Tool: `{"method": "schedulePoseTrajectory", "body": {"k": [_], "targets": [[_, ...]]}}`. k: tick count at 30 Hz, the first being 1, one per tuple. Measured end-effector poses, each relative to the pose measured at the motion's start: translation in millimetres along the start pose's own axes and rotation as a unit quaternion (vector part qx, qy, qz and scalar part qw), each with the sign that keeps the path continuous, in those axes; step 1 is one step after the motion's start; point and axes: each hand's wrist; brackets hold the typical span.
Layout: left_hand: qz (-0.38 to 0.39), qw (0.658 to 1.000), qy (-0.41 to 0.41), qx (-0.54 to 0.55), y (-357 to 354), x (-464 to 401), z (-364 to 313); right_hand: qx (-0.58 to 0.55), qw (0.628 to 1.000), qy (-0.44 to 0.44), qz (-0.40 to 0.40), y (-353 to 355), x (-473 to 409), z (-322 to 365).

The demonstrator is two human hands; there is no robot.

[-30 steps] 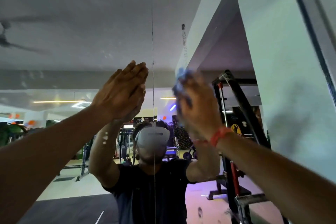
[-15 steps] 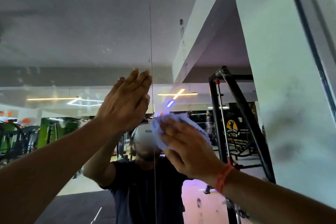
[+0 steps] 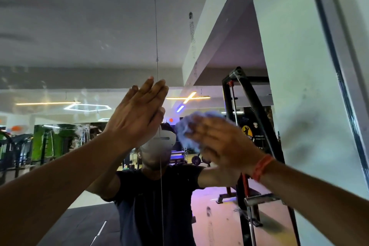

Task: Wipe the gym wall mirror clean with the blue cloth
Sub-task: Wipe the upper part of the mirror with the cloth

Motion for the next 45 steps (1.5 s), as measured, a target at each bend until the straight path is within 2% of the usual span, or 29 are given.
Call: {"method": "schedulePoseTrajectory", "body": {"k": [1, 3, 5, 6, 7, 9, 11, 12, 13, 15, 17, 19, 21, 23, 24, 25, 27, 29, 30, 31, 33, 35, 36, 37, 39, 41, 42, 43, 45], "targets": [[0.001, 1.000, -0.002, 0.002, -0.7, -0.2, -0.4, 0.024, 0.999, -0.028, -0.012, 7.3, 2.2, -22.1], [0.003, 1.000, -0.015, 0.005, -2.0, 0.4, -3.3, 0.040, 0.983, -0.169, -0.063, 17.2, 2.8, -46.9], [0.001, 1.000, -0.021, 0.014, -2.9, 0.5, -7.0, 0.005, 0.932, -0.332, -0.144, 5.4, -9.5, -21.1], [0.001, 1.000, -0.020, 0.019, -3.3, 0.6, -8.7, -0.017, 0.913, -0.373, -0.164, -6.8, -15.4, 3.4], [-0.001, 1.000, -0.019, 0.022, -3.5, 0.8, -10.4, -0.041, 0.916, -0.365, -0.161, -17.3, -18.5, 29.5], [-0.004, 0.999, -0.024, 0.025, -2.3, -0.2, -11.9, -0.066, 0.969, -0.219, -0.096, -27.1, -12.8, 67.6], [-0.001, 0.999, -0.027, 0.029, -1.0, 0.2, -11.8, -0.032, 0.998, -0.058, -0.011, -14.7, -2.7, 46.5], [-0.003, 0.999, -0.026, 0.028, -0.7, 0.9, -11.9, -0.004, 1.000, -0.027, 0.006, -6.8, -1.2, 23.1], [-0.006, 0.999, -0.025, 0.028, -0.1, 1.5, -12.2, 0.023, 0.999, -0.035, 0.000, 1.8, -1.7, -1.4], [-0.008, 0.999, -0.020, 0.030, -1.9, 2.0, -14.1, 0.050, 0.987, -0.143, -0.045, 15.1, -4.1, -37.0], [-0.015, 0.999, -0.013, 0.028, -3.9, 1.9, -16.8, 0.020, 0.949, -0.295, -0.111, 8.5, -10.3, -24.6], [-0.016, 1.000, -0.013, 0.016, -6.3, 2.2, -21.6, -0.038, 0.923, -0.355, -0.142, -14.2, -11.1, 20.2], [-0.011, 1.000, -0.021, 0.008, -8.5, 3.6, -27.1, -0.062, 0.965, -0.232, -0.104, -25.6, 3.7, 60.3], [-0.008, 1.000, -0.023, 0.017, -8.6, 5.0, -30.6, -0.038, 0.997, -0.068, -0.019, -9.8, 22.7, 46.1], [-0.007, 0.999, -0.020, 0.024, -8.6, 5.4, -31.4, -0.004, 0.999, -0.035, -0.003, 0.7, 30.0, 24.1], [-0.007, 0.999, -0.018, 0.030, -8.6, 5.8, -31.8, 0.024, 0.998, -0.062, -0.004, 10.2, 36.4, 0.3], [-0.006, 0.999, -0.018, 0.033, -9.0, 6.8, -32.8, 0.037, 0.969, -0.236, -0.060, 25.8, 44.0, -35.5], [-0.004, 0.999, -0.019, 0.036, -10.7, 6.5, -35.2, 0.005, 0.921, -0.372, -0.113, 20.2, 40.1, -22.9], [-0.003, 0.999, -0.017, 0.040, -12.1, 6.4, -37.4, -0.014, 0.917, -0.379, -0.119, 10.5, 36.6, -2.6], [-0.005, 0.999, -0.012, 0.045, -13.3, 6.3, -39.2, -0.040, 0.931, -0.346, -0.111, 1.6, 34.6, 22.9], [-0.013, 0.998, -0.005, 0.053, -15.5, 5.4, -43.0, -0.056, 0.978, -0.196, -0.051, -6.3, 40.5, 60.5], [-0.019, 0.998, -0.003, 0.060, -17.2, 5.2, -45.3, -0.012, 0.997, -0.075, 0.006, 4.9, 48.0, 41.5], [-0.021, 0.998, -0.001, 0.062, -17.3, 5.6, -45.8, 0.017, 0.998, -0.065, 0.015, 10.7, 52.6, 21.7], [-0.020, 0.998, -0.002, 0.065, -17.4, 5.9, -46.4, 0.028, 0.995, -0.097, 0.003, 16.3, 57.9, 1.0], [-0.013, 0.998, -0.014, 0.066, -17.4, 6.7, -48.0, 0.023, 0.969, -0.238, -0.054, 23.3, 63.2, -19.5], [-0.008, 0.997, -0.038, 0.059, -17.6, 7.5, -51.0, -0.004, 0.929, -0.353, -0.113, 8.5, 53.5, 11.7], [-0.007, 0.997, -0.048, 0.054, -18.0, 7.9, -52.9, -0.028, 0.927, -0.358, -0.113, -2.4, 47.9, 36.6], [-0.007, 0.997, -0.052, 0.051, -18.0, 7.9, -54.3, -0.048, 0.943, -0.316, -0.096, -10.6, 45.5, 59.7], [-0.007, 0.997, -0.048, 0.055, -17.7, 6.9, -55.2, -0.033, 0.984, -0.171, -0.032, -9.0, 48.5, 69.2]]}}
Point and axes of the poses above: each hand's wrist, its own x-axis away from the middle knuckle, its own y-axis out of the back of the hand, z = x × y, and after that the axes turned 1 degree about -z, right-handed
